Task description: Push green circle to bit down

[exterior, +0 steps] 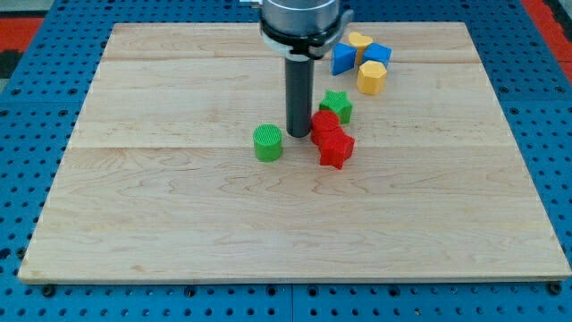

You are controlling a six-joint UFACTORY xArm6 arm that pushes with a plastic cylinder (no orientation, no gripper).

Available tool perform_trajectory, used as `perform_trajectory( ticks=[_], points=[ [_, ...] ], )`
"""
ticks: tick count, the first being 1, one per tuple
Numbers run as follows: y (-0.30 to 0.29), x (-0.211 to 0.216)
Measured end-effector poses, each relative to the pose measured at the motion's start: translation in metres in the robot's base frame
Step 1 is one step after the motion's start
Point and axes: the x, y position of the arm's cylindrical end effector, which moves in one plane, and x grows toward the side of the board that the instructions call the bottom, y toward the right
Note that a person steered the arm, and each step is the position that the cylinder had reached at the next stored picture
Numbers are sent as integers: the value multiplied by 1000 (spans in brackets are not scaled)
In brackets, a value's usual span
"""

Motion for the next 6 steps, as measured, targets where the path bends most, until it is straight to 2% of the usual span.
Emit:
perform_trajectory(
  ticks=[3, 6],
  points=[
    [10, 0],
    [-62, 16]
  ],
)
